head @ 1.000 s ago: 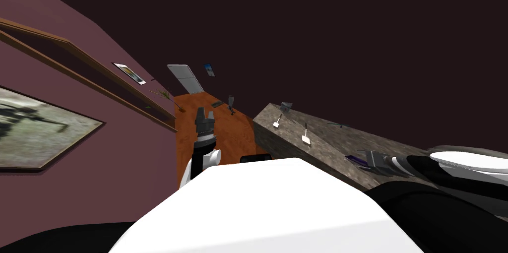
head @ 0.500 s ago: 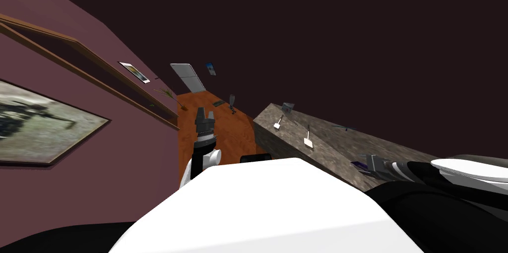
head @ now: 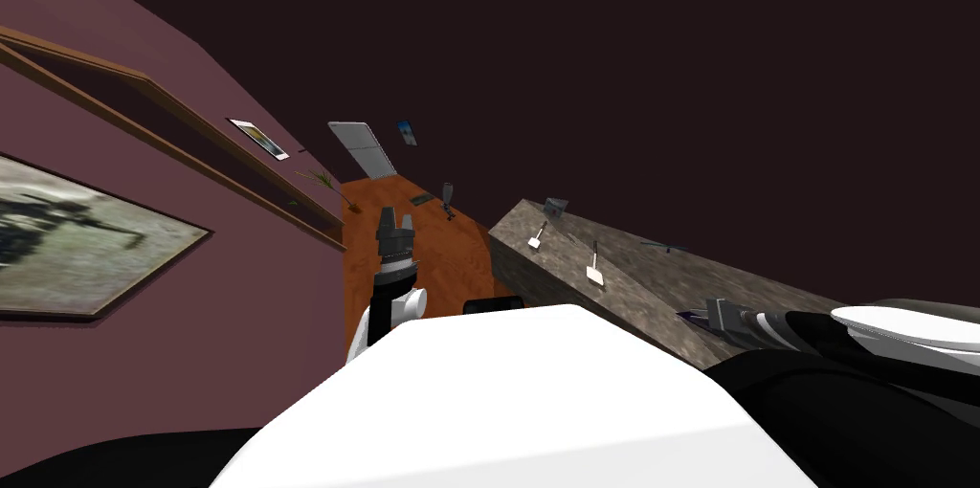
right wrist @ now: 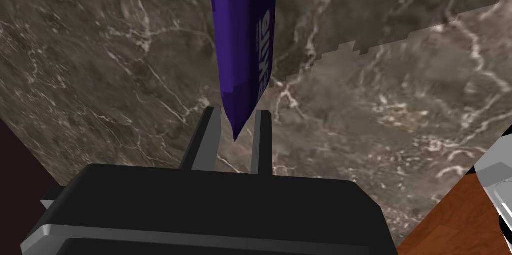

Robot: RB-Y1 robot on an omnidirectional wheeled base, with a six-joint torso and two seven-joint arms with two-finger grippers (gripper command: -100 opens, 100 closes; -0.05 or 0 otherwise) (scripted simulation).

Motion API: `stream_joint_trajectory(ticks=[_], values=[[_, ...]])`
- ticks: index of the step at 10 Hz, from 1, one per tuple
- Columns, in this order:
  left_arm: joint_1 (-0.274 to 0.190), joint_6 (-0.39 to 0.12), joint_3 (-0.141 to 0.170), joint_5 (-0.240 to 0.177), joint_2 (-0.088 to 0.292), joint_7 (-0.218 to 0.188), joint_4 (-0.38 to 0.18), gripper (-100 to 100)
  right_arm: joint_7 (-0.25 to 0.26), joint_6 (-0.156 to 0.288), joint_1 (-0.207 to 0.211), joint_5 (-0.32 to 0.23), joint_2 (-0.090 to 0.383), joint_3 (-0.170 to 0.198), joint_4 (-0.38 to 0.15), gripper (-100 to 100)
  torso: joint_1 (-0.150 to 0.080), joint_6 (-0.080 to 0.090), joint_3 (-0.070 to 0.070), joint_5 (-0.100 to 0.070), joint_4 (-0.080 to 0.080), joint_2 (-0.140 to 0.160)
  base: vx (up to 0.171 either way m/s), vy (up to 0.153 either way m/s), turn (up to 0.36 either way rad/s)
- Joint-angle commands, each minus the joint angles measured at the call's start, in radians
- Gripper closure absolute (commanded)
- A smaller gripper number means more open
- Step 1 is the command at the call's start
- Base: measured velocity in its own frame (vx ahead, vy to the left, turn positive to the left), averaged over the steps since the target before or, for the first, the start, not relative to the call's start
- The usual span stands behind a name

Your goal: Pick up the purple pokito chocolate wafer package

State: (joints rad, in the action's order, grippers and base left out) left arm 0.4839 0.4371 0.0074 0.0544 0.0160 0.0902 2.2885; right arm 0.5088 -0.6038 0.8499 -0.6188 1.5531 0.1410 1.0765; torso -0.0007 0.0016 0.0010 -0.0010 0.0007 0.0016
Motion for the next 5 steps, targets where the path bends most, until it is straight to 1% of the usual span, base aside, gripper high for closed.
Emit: stream_joint_trajectory(ticks=[1, 2, 3, 4, 5], values=[[0.000, 0.000, 0.000, 0.000, 0.000, 0.000, 0.000, 0, 0.000, 0.000, 0.000, 0.000, 0.000, 0.000, 0.000, 0, 0.000, 0.000, 0.000, 0.000, 0.000, 0.000, 0.000, 0.000, 0.000], [0.000, 0.000, 0.000, 0.000, 0.000, 0.000, 0.000, 0, -0.009, -0.027, -0.011, 0.002, 0.028, -0.003, -0.011, 100, 0.000, 0.000, 0.000, 0.000, 0.000, 0.000, -0.019, 0.021, -0.113], [0.000, 0.000, 0.000, 0.000, 0.000, 0.000, 0.000, 0, -0.013, -0.034, -0.007, 0.005, 0.041, -0.009, -0.010, 100, 0.001, 0.001, 0.001, 0.001, 0.000, 0.001, -0.032, 0.036, -0.119], [0.000, 0.000, 0.000, 0.000, 0.000, 0.000, 0.000, 0, -0.004, -0.023, 0.006, 0.009, 0.032, -0.015, -0.004, 100, 0.003, 0.001, 0.001, 0.001, 0.000, 0.002, -0.015, 0.017, -0.023], [0.000, 0.000, 0.000, 0.000, 0.000, 0.000, 0.000, 0, -0.005, -0.024, 0.008, 0.009, 0.034, -0.016, -0.003, 0, 0.002, 0.000, 0.001, 0.001, 0.000, 0.002, 0.000, 0.000, 0.000]])
